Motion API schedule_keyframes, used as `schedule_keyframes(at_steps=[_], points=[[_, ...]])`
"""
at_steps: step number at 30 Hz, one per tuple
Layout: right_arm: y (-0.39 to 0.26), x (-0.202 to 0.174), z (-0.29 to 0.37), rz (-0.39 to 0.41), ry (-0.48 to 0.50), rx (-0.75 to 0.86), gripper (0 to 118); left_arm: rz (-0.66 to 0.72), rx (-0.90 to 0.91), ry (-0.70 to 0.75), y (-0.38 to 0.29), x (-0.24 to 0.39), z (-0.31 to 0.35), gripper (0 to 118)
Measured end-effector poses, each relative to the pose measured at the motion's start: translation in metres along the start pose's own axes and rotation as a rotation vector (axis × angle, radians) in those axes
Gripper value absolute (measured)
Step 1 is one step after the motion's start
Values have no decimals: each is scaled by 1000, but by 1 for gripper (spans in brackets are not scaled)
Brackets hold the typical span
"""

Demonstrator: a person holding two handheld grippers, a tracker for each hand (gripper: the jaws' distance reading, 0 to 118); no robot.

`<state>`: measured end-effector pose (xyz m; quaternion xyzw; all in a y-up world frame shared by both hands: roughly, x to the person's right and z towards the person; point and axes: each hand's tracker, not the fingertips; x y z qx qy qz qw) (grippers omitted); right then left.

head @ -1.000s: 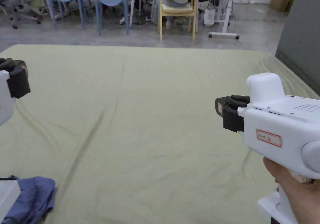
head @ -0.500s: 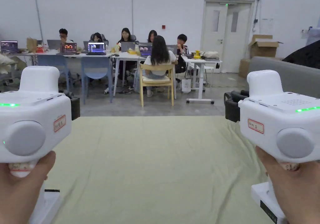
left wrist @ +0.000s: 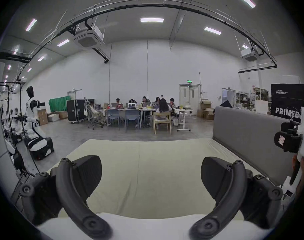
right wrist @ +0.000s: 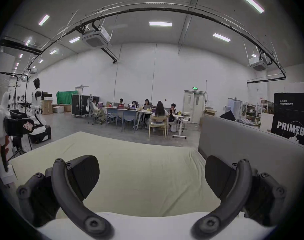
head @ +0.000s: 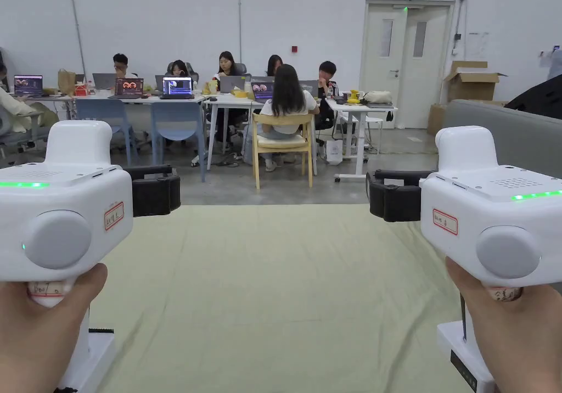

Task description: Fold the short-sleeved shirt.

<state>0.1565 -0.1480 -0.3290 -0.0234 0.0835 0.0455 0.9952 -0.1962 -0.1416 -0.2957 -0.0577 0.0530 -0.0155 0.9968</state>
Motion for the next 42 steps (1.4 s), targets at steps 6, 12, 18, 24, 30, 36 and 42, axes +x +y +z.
schedule_keyframes(at_steps=[6, 12, 18, 24, 30, 36, 42], points=[[-6, 4, -8, -37, 3, 8, 118, -7, 17, 2, -4, -7, 2, 118], [-7, 2, -9, -38, -26, 0, 118, 5, 32, -9, -9, -12, 1, 118], [-13, -1, -11, -54, -24, -5, 118, 18, 32, -1, -12, -17, -2, 118], [-14, -6, -11, -27, -35, 6, 118, 38, 40, 6, -13, -21, -1, 118], [-16, -10, -14, -33, -28, -5, 118, 33, 52, 12, -15, -23, -3, 118], [-17, -10, -14, -40, -27, -9, 118, 41, 37, 14, -16, -26, -6, 118], [-16, -11, -13, -42, -33, -8, 118, 52, 22, 8, -19, -29, -8, 118]])
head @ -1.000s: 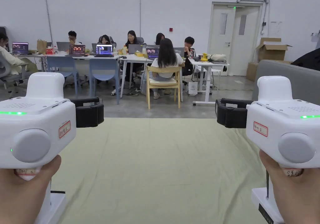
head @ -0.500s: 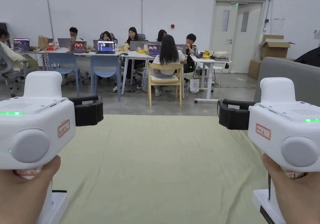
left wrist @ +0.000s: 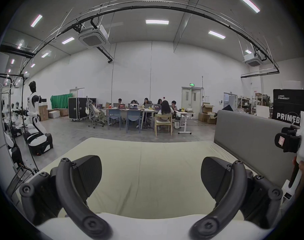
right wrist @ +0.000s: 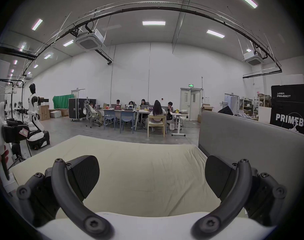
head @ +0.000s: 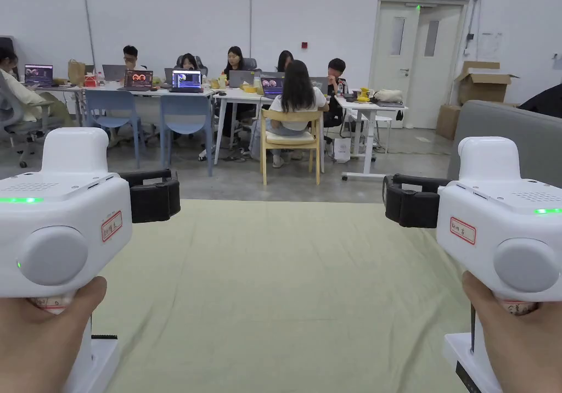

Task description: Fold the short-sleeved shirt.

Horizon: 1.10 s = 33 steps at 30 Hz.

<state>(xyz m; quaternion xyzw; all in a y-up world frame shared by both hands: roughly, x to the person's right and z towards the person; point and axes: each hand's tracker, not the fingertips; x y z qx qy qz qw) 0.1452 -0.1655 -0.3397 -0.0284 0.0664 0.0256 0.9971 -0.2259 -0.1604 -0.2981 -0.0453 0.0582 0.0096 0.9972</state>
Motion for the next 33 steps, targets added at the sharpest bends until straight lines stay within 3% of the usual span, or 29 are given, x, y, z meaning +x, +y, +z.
schedule_keyframes(at_steps=[33], points=[[-5, -3, -2, 17, -10, 4, 118, 34, 30, -49, -1, -5, 1, 118]])
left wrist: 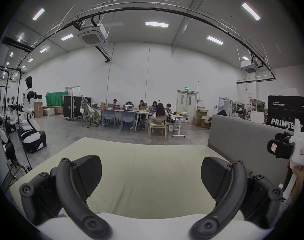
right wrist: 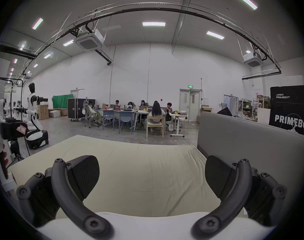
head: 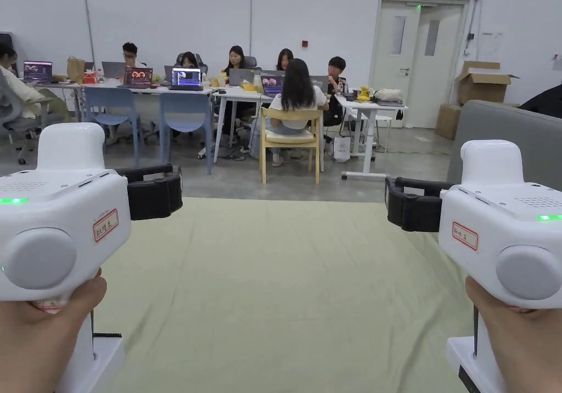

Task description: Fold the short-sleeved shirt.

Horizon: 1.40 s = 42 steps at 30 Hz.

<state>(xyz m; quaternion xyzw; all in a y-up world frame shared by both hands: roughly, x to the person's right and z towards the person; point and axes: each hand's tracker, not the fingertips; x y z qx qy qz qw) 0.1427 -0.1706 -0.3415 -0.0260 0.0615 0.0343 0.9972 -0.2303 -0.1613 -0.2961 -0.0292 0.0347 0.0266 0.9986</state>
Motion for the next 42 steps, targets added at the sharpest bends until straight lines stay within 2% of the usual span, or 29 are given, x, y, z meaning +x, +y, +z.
schedule_keyframes(at_steps=[10, 15, 21, 29, 32, 35, 39, 40, 42], points=[[-1, 1, -1, -21, 11, -27, 118, -19, -3, 6, 2, 5, 0, 118], [-7, -2, 1, -14, -40, -1, 118, -25, -26, -7, -1, 5, -2, 118], [-5, -2, -4, 12, -23, -27, 118, -39, -24, -5, -2, 10, 0, 118], [-9, 2, -10, -28, -7, -41, 118, -34, -33, -16, -2, 10, -3, 118], [-7, -6, -14, 25, -93, -99, 118, -40, -33, -1, -3, 11, -3, 118], [-5, -9, -14, 10, -96, -102, 118, -46, -37, -7, -4, 11, -2, 118], [-3, 1, -9, -123, 36, -92, 118, -44, -48, -11, -3, 12, -2, 118], [-1, 3, -9, -161, 46, -100, 118, -45, -49, -12, -2, 11, -2, 118], [4, 4, -8, -185, 15, -148, 118, -42, -50, -9, -2, 11, -2, 118]])
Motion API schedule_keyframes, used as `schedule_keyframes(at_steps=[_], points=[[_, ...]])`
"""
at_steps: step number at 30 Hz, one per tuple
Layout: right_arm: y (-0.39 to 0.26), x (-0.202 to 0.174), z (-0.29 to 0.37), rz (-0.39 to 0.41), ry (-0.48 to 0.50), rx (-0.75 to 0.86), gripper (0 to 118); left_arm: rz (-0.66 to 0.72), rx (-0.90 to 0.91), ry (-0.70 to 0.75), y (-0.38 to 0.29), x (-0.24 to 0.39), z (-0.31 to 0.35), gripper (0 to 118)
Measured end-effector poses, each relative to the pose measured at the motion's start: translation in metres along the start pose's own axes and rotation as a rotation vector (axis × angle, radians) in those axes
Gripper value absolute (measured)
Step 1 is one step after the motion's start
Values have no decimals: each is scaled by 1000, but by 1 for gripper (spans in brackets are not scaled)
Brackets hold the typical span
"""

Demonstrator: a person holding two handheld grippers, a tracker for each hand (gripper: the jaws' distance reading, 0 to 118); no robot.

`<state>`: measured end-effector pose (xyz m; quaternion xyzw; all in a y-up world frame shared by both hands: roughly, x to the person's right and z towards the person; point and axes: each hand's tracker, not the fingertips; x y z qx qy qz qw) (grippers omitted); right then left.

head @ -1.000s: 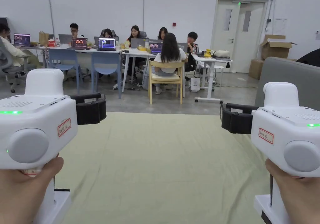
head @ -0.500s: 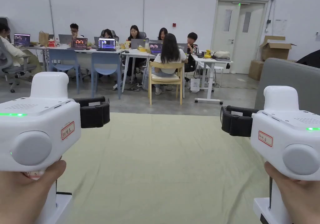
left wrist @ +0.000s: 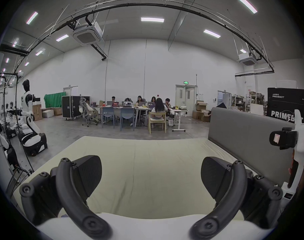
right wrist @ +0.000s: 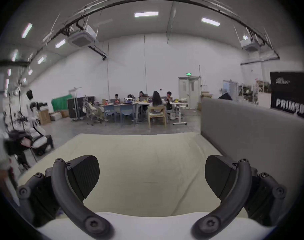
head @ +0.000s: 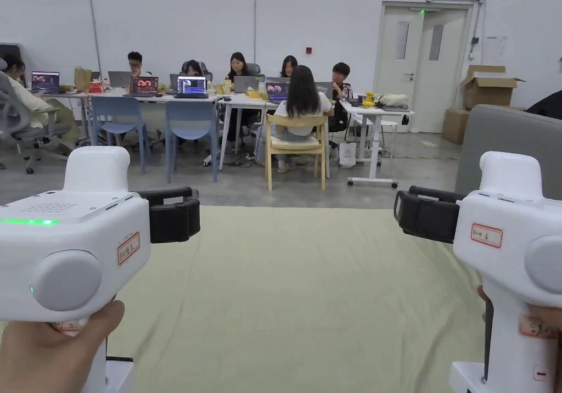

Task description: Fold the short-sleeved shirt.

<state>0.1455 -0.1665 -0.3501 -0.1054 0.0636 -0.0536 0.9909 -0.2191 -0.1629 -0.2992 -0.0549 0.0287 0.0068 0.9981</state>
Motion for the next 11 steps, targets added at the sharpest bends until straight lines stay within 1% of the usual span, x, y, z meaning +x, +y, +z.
schedule_keyframes(at_steps=[3, 5, 8, 10, 11], points=[[1, 0, -2, 17, -25, -1, 118, 13, -2, -8, 0, -2, -2, 118], [-2, 1, -3, 15, -5, 38, 118, 22, 0, -14, -1, -2, -2, 118], [1, 1, -5, 4, -20, 23, 118, 19, -9, -21, -1, -1, -2, 118], [2, 7, -5, -5, 58, 24, 118, 18, -8, -20, -1, 0, -1, 118], [3, 8, -5, -26, 82, 22, 118, 19, -7, -19, -1, 1, -1, 118]])
